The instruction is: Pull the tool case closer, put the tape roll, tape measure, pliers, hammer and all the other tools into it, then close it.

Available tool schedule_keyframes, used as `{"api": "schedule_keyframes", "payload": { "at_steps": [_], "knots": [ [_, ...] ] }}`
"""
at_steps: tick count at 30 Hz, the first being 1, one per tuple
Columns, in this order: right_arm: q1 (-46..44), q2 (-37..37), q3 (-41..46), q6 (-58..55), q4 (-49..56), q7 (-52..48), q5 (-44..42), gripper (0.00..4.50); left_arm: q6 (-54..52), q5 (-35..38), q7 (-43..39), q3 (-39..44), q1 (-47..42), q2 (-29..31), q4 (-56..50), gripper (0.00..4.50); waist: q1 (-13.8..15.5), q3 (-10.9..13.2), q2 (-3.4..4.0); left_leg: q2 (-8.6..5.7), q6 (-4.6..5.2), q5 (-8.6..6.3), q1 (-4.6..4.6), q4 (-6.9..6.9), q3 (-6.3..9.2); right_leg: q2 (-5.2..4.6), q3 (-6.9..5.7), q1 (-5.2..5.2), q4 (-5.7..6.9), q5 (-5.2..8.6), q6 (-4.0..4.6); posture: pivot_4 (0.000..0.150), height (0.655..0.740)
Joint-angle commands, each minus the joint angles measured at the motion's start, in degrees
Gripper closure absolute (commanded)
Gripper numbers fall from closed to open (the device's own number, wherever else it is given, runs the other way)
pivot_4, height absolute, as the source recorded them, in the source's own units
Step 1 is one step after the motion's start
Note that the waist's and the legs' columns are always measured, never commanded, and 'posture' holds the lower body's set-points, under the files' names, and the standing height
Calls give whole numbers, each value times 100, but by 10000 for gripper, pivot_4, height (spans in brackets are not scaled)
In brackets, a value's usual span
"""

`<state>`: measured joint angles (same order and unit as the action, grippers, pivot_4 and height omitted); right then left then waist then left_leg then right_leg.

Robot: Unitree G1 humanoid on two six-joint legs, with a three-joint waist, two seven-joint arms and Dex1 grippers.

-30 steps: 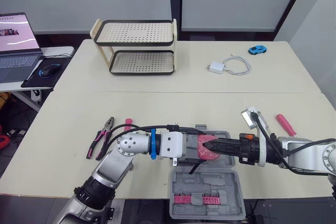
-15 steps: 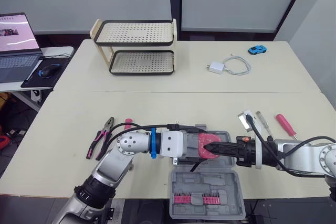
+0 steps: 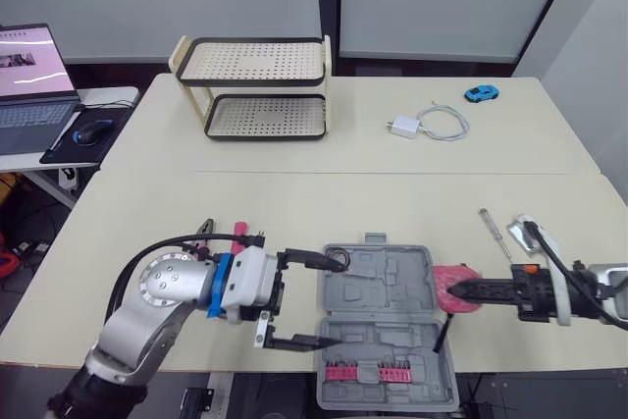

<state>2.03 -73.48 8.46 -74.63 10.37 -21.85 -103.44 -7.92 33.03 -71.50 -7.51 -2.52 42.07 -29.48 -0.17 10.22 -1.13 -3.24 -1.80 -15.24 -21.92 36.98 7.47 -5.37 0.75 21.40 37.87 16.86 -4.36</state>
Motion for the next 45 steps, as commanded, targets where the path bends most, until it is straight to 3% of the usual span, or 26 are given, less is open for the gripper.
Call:
{"api": "schedule_keyframes", "payload": {
  "at_steps": [1,7,13,25,36,45],
  "knots": [
    [250,-152,198,-201,-142,-970,1040,37738,-71,191,10,173,180,122,-381,0,-1,0,0,1,0,0,0,0,0,1,-1,-1,0,0,0,1500,7400],
    [13,247,-550,286,-686,-2040,2996,37738,-4,37,135,131,369,82,-433,0,-15,-1,4,-3,0,0,4,0,-21,13,1,-1,-1,0,-1,1500,7400],
    [-307,578,-967,371,-954,-2719,4010,37738,108,-150,118,159,377,121,-332,0,-13,-2,23,-1,-1,0,3,0,-27,15,7,1,0,0,0,1500,7400],
    [-828,1601,-1245,200,-1266,-2772,5138,37738,101,-252,103,110,268,71,-249,0,-9,-2,22,-4,-2,0,4,0,-9,13,9,1,-1,0,0,1500,7400],
    [-814,1783,-1152,41,-1365,-2912,5604,37738,215,-371,43,47,196,17,-94,0,-6,-3,22,-4,-2,0,4,1,-7,12,8,1,0,0,0,1500,7400],
    [-683,1490,-1019,177,-1447,-3204,5911,7745,225,-410,38,-35,139,-36,-47,0,-6,-6,19,-4,-2,0,8,2,-5,13,7,-5,0,-1,0,1500,7400]
  ]
}}
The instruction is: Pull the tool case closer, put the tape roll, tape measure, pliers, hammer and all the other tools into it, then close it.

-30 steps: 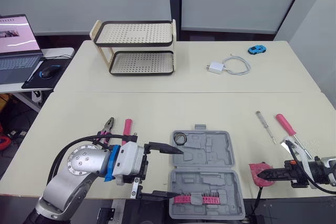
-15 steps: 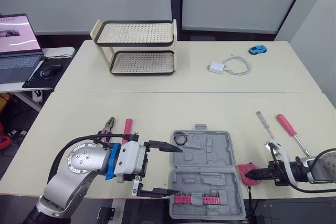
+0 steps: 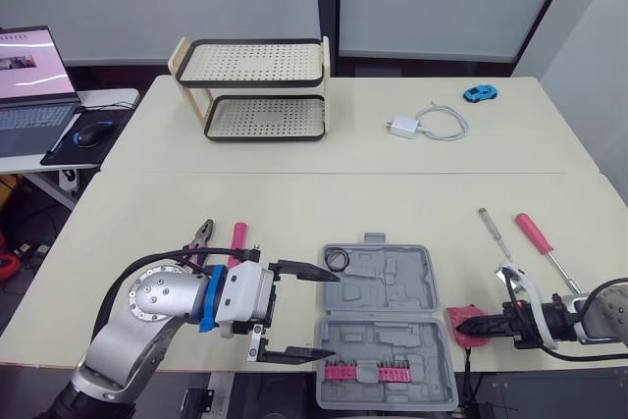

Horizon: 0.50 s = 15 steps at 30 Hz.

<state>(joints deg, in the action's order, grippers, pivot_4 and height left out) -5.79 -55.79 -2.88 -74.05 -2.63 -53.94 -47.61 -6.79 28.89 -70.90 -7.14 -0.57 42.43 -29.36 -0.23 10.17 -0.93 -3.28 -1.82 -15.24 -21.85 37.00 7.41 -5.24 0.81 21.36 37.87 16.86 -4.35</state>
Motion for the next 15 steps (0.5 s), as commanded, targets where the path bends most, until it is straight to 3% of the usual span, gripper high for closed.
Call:
{"api": "schedule_keyframes", "payload": {
  "at_steps": [1,3,9,12,15],
  "knots": [
    [137,-385,114,178,-151,-78,373,4463,123,-11,-16,-94,-72,-93,-45,0,0,0,0,0,0,0,1,1,0,-1,0,-1,0,0,0,1500,7400],
    [203,-545,96,272,-147,-214,422,180,138,-32,-10,-121,-90,-121,-28,0,15,0,-1,0,0,0,1,2,-1,-2,1,-2,0,0,-1,1500,7400],
    [518,-1362,124,1071,-282,-998,838,180,241,-79,-19,-157,-88,-162,41,0,19,0,1,-2,0,0,-2,3,-3,-5,1,-2,-2,0,-1,1500,7400],
    [745,-1691,217,2001,-336,-1507,1216,180,290,-89,-37,-164,-63,-174,57,0,9,0,5,-2,0,0,-2,2,-13,-4,1,1,0,0,-1,1500,7400],
    [1323,-1810,661,3727,-43,-2073,1668,180,333,-85,-42,-172,-50,-189,74,0,-14,-1,6,0,0,0,1,0,-22,0,1,2,0,0,-1,1500,7400]
  ]
}}
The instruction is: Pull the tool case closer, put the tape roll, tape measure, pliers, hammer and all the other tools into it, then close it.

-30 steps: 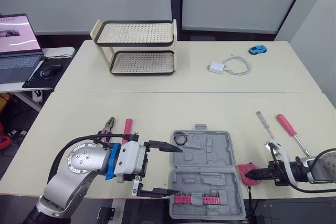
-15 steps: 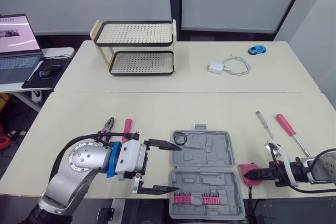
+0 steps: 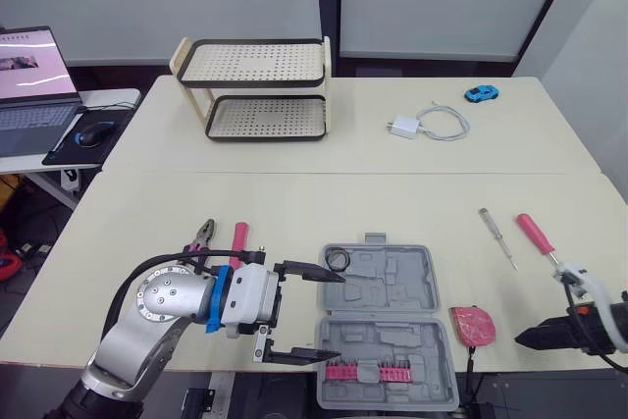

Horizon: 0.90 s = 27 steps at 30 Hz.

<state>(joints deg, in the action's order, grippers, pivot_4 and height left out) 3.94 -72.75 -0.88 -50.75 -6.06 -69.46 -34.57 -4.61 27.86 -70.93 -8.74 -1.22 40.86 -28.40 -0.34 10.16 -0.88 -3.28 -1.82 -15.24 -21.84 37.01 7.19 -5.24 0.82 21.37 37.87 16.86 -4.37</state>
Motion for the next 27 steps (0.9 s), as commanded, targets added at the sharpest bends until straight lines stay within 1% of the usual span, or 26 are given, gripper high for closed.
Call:
{"api": "schedule_keyframes", "payload": {
  "at_steps": [1,3,5,8,9,10,13,15,22,24,27],
  "knots": [
    [587,-61,651,2085,396,-709,518,180,142,15,-56,-24,20,-36,-10,0,-5,-1,1,0,0,0,0,0,-1,1,-1,0,1,0,0,1500,7400],
    [991,315,978,3911,368,-960,918,180,184,10,-91,-59,26,-51,11,0,3,0,-2,2,0,0,0,-1,-1,2,-1,0,1,0,-1,1500,7400],
    [1165,721,1101,5884,11,-1050,1422,180,205,14,-118,-91,14,-67,28,0,1,1,-3,2,-1,0,2,0,-6,4,-3,-5,-2,1,-2,1500,7400],
    [867,1379,1138,7623,-602,-1204,1532,180,190,50,-140,-100,-11,-81,35,0,-5,4,-7,4,-3,0,6,1,-11,2,3,-9,-2,0,-1,1500,7400],
    [709,1528,1086,8148,-829,-1337,1545,180,185,58,-155,-102,-16,-79,34,0,-13,4,-8,4,-3,0,9,1,-11,2,4,-10,-2,0,-1,1500,7400],
    [538,1585,933,8719,-1097,-1677,1561,180,183,65,-169,-97,-16,-73,37,0,-29,5,-2,4,-3,0,12,1,-12,2,4,-13,-1,0,-1,1500,7400],
    [68,1639,522,9298,-1731,-2231,1592,180,234,41,-236,-117,-3,-50,30,0,-81,5,8,8,-3,0,23,-1,-16,1,14,-21,1,0,0,1500,7400],
    [-223,1708,311,9300,-2022,-2292,1507,180,212,47,-240,-118,3,-44,-3,0,-114,5,7,10,-3,0,28,-1,-15,2,12,-25,0,0,1,1500,7400],
    [-713,1734,-379,9228,-2618,-2304,1604,180,175,70,-264,-114,43,-17,-62,0,-116,4,11,15,-2,0,28,-1,-3,-2,16,-25,1,0,3,1500,7400],
    [-853,1821,-466,9298,-2748,-2277,1744,180,212,42,-270,-134,74,-31,-44,0,-117,4,11,15,-2,0,29,-1,-1,-2,18,-24,1,-1,3,1500,7400],
    [-996,1928,-541,9392,-2910,-1981,2045,180,240,5,-248,-158,102,-58,-33,0,-118,2,14,16,-3,0,31,-3,4,-1,16,-23,3,-1,3,1500,7400]
  ]
}}
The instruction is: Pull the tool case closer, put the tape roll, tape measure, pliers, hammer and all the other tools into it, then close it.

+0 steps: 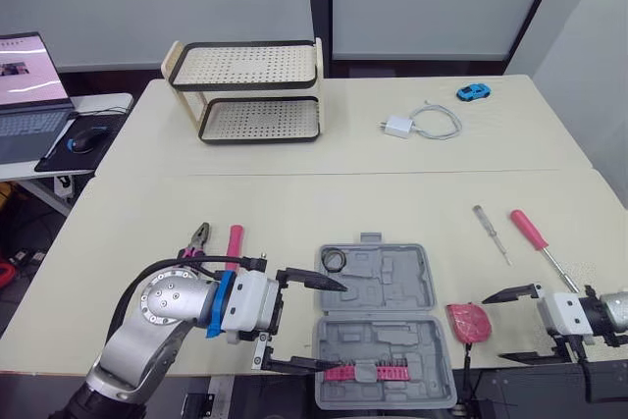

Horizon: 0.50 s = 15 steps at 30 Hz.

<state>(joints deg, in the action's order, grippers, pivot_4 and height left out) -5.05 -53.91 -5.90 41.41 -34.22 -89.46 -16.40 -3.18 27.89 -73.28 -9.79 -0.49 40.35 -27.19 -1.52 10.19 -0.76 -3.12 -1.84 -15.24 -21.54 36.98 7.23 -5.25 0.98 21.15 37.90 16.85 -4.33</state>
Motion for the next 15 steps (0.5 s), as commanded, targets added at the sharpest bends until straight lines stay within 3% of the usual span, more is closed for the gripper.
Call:
{"api": "schedule_keyframes", "payload": {
  "at_steps": [1,15],
  "knots": [
    [-143,81,-47,199,-158,129,334,180,102,-5,-8,-57,37,-11,-153,0,0,-2,3,0,0,0,0,0,1,0,1,1,0,0,0,1500,7400],
    [-478,307,-233,209,-348,499,829,180,49,0,69,-40,36,-3,-222,0,-1,-2,4,-2,0,0,1,0,3,0,3,1,2,0,1,1500,7400]
  ]
}}
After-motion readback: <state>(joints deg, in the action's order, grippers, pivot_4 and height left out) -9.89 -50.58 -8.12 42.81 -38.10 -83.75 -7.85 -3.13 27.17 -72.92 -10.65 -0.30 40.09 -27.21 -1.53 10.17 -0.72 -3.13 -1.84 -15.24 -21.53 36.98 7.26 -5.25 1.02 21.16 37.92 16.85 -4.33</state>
